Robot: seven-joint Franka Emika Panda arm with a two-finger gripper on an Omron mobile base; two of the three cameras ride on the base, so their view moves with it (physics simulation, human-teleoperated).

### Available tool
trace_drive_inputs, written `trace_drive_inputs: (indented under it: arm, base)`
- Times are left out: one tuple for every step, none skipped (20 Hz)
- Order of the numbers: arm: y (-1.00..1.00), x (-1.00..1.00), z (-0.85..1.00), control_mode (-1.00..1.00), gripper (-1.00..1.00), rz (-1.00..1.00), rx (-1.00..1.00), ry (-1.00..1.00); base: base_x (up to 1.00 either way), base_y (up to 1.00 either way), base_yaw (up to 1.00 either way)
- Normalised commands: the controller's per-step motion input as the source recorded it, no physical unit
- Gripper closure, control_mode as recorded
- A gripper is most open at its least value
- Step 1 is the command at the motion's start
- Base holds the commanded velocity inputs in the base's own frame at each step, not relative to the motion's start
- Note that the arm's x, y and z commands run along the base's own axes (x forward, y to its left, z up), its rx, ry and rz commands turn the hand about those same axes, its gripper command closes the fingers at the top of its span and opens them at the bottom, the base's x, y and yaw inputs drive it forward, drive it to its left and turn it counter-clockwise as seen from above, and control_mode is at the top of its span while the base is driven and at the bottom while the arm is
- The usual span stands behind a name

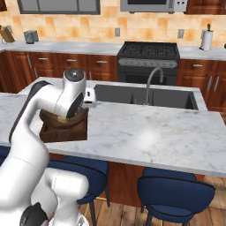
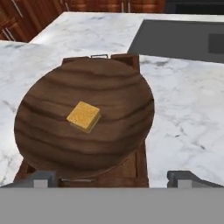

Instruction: Place the bowl with cake and the cupcake onto the tray.

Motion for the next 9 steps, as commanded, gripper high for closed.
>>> trace_drive_inputs:
  arm:
    - [0.0, -0.66, 0.19, -1.0, -1.0, 0.0, -0.19, -0.12]
    - [0.0, -0.66, 0.18, -1.0, -1.0, 0.0, -0.18, -0.11]
    - [-0.01, -0.66, 0.15, -1.0, -1.0, 0.0, -0.19, -0.11]
    - [0.0, -0.64, 0.09, -1.0, -1.0, 0.0, -0.18, -0.1]
    - [-0.01, -0.65, 0.09, -1.0, -1.0, 0.0, -0.18, -0.1]
    - [-0.02, -0.66, 0.07, -1.0, -1.0, 0.0, -0.18, -0.1]
    - [-0.02, -0.65, 0.08, -1.0, -1.0, 0.0, -0.17, -0.1]
    - [-0.02, -0.67, 0.09, -1.0, -1.0, 0.0, -0.17, -0.1]
    - [-0.03, -0.67, 0.09, -1.0, -1.0, 0.0, -0.17, -0.1]
  base:
    - [0.0, 0.0, 0.0]
    - [0.0, 0.0, 0.0]
    - [0.0, 0.0, 0.0]
    - [0.0, 0.0, 0.0]
    - [0.0, 0.0, 0.0]
    - [0.0, 0.0, 0.0]
    - [0.0, 0.0, 0.0]
    - [0.0, 0.0, 0.0]
    - [0.0, 0.0, 0.0]
